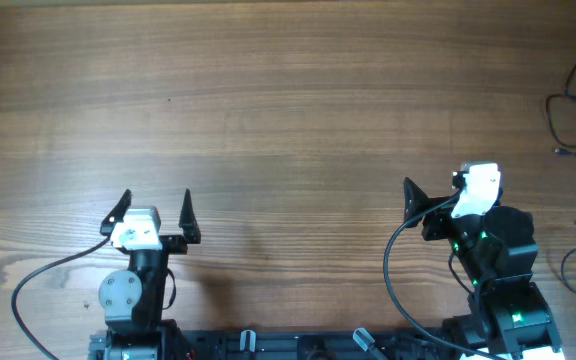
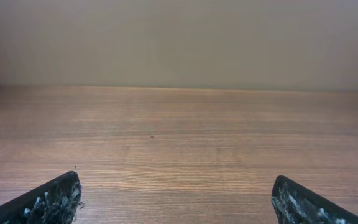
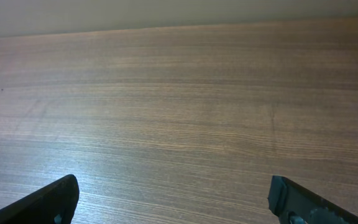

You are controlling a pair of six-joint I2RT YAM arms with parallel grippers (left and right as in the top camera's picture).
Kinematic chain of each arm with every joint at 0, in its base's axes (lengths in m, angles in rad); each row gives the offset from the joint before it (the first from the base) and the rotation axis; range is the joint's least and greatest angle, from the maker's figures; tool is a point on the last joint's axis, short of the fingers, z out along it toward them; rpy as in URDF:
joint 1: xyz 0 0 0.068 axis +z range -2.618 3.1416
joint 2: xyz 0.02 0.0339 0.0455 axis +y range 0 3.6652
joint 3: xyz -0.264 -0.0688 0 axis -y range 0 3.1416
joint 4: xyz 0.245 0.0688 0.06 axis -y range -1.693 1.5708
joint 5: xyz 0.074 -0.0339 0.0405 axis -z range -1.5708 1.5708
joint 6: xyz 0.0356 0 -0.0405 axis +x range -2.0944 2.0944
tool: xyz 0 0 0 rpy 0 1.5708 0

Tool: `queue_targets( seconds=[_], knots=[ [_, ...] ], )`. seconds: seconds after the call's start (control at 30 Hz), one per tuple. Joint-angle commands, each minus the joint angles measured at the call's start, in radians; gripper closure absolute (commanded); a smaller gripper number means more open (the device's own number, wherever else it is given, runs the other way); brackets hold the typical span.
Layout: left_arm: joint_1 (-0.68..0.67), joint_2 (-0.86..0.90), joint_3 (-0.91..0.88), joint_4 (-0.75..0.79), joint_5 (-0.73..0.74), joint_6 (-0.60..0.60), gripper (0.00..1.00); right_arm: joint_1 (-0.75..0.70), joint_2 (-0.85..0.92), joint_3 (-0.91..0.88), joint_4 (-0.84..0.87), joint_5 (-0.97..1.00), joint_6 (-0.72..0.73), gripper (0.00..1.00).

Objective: Untangle cables

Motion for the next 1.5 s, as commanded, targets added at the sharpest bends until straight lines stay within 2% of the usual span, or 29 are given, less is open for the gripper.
queue_targets(
  seconds=[0.0, 0.5, 0.6, 0.7, 0.87, 0.93, 1.3, 1.47],
  knots=[
    [-0.010, -0.008, -0.011, 0.003, -0.010, 0.019, 0.00, 0.004, -0.001, 0.000, 0.002, 0.013, -0.011, 0.00],
    [-0.010, -0.008, -0.011, 0.003, -0.010, 0.019, 0.00, 0.004, -0.001, 0.000, 0.012, 0.014, -0.014, 0.00],
    [-0.010, -0.008, -0.011, 0.003, -0.010, 0.019, 0.00, 0.004, -0.008, -0.015, 0.001, 0.103, -0.018, 0.00],
    [-0.010, -0.008, -0.011, 0.003, -0.010, 0.019, 0.00, 0.004, -0.072, -0.098, 0.062, 0.194, -0.070, 0.00],
    [-0.010, -0.008, -0.011, 0.003, -0.010, 0.019, 0.00, 0.003, -0.253, -0.284, 0.230, 0.193, -0.200, 0.00],
    [-0.010, -0.008, -0.011, 0.003, -0.010, 0.019, 0.00, 0.002, -0.318, -0.333, 0.250, 0.193, -0.197, 0.00],
    [-0.010, -0.008, -0.011, 0.003, -0.010, 0.019, 0.00, -0.014, -0.521, -0.432, 0.382, 0.193, -0.221, 0.00],
    [-0.010, -0.008, -0.011, 0.003, -0.010, 0.019, 0.00, -0.014, -0.520, -0.432, 0.383, 0.194, -0.224, 0.00]
  ],
)
